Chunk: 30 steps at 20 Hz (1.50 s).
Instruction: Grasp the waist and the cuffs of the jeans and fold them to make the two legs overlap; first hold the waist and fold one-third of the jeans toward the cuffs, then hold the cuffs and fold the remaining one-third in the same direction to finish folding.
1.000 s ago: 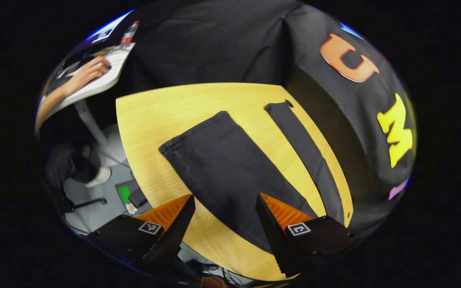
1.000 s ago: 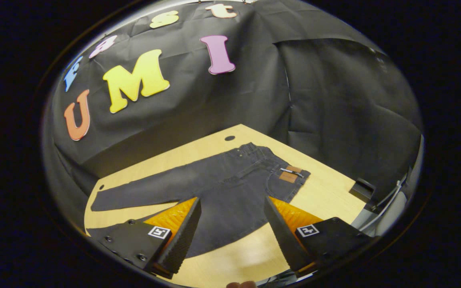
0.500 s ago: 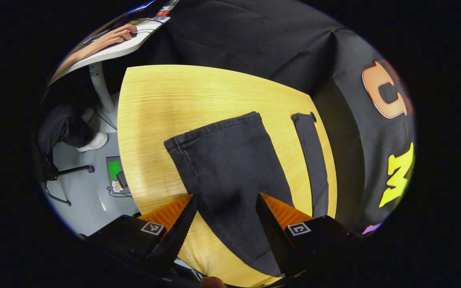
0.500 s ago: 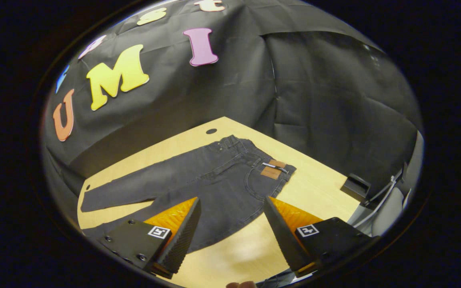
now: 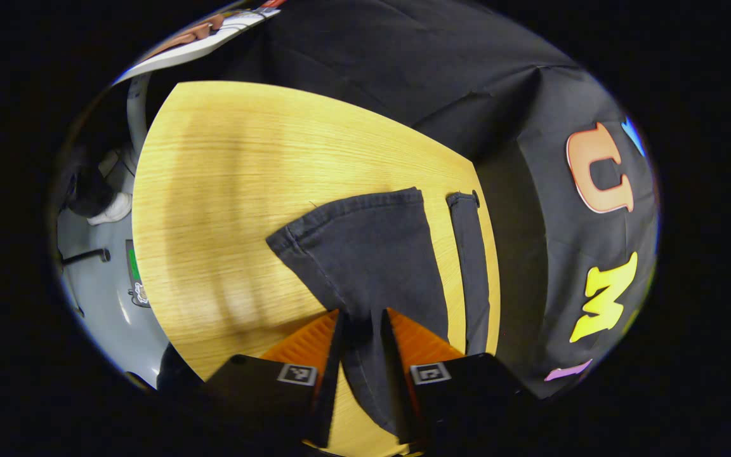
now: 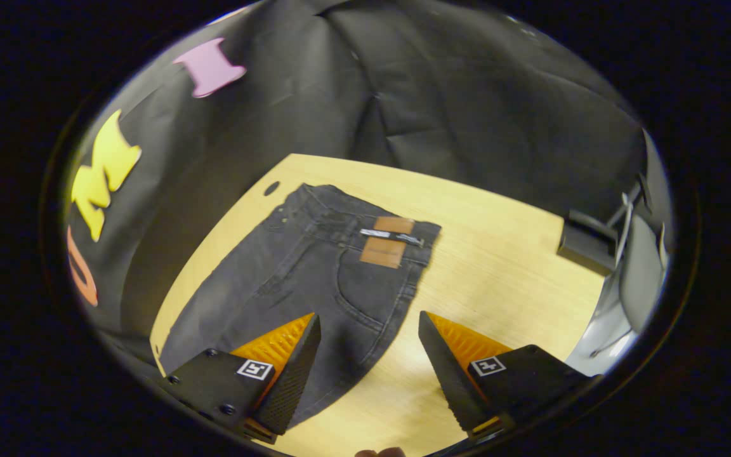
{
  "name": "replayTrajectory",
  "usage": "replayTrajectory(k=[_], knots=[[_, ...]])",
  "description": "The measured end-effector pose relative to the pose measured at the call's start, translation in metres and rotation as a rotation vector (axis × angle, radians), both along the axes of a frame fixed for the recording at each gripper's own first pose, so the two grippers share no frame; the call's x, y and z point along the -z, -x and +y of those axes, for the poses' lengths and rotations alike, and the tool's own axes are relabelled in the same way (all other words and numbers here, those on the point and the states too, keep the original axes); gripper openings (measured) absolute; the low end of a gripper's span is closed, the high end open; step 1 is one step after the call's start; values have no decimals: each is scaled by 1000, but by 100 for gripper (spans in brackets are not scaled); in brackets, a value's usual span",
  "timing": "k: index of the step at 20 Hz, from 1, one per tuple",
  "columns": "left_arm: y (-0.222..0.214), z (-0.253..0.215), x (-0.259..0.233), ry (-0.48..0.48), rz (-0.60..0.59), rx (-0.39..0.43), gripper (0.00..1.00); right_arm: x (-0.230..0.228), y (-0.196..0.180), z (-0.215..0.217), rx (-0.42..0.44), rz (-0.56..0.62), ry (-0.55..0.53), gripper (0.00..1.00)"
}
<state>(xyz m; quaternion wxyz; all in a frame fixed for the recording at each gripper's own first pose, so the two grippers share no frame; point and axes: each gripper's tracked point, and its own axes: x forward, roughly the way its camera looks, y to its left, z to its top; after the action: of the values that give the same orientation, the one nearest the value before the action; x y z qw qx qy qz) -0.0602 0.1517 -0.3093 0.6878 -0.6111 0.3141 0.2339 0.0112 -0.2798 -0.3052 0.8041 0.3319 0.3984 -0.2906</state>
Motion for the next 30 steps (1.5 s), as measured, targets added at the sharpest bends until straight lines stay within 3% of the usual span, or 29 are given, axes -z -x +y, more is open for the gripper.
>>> replayTrajectory(k=[1,3,5,6,8,9,10,11,12,16,18,27,30], knots=[[0,-1,0,27,-13,-16,18,4,-2,1,36,5,-53,97],[-2,0,0,60,-41,-32,8,4,-10,-4,66,-12,-66,96],[-3,1,1,77,-52,-29,6,4,-19,-7,61,-23,-85,94],[-4,1,1,93,-56,-32,5,4,-24,-7,65,-27,-97,89],[-5,0,0,127,-62,-46,4,7,-26,-11,74,-33,-120,94],[-5,0,-1,135,-65,-51,4,7,-21,-14,75,-35,-130,89],[-6,0,0,140,-66,-51,4,5,-17,-17,80,-40,-139,77],[-7,-1,-1,140,-66,-49,4,4,-14,-21,82,-52,-151,80],[-8,-2,-1,141,-63,-46,4,4,-11,-24,91,-63,-170,59],[-10,-2,-1,146,-50,-38,4,-6,8,-42,126,-89,-229,14],[-10,-3,-1,155,-44,-44,4,8,1,-36,93,-71,-206,1],[-5,16,-39,210,-94,-117,3,-30,4,-27,127,-167,-336,0],[1,27,-56,221,-115,-145,3,-47,-1,-20,92,-191,-357,0]])
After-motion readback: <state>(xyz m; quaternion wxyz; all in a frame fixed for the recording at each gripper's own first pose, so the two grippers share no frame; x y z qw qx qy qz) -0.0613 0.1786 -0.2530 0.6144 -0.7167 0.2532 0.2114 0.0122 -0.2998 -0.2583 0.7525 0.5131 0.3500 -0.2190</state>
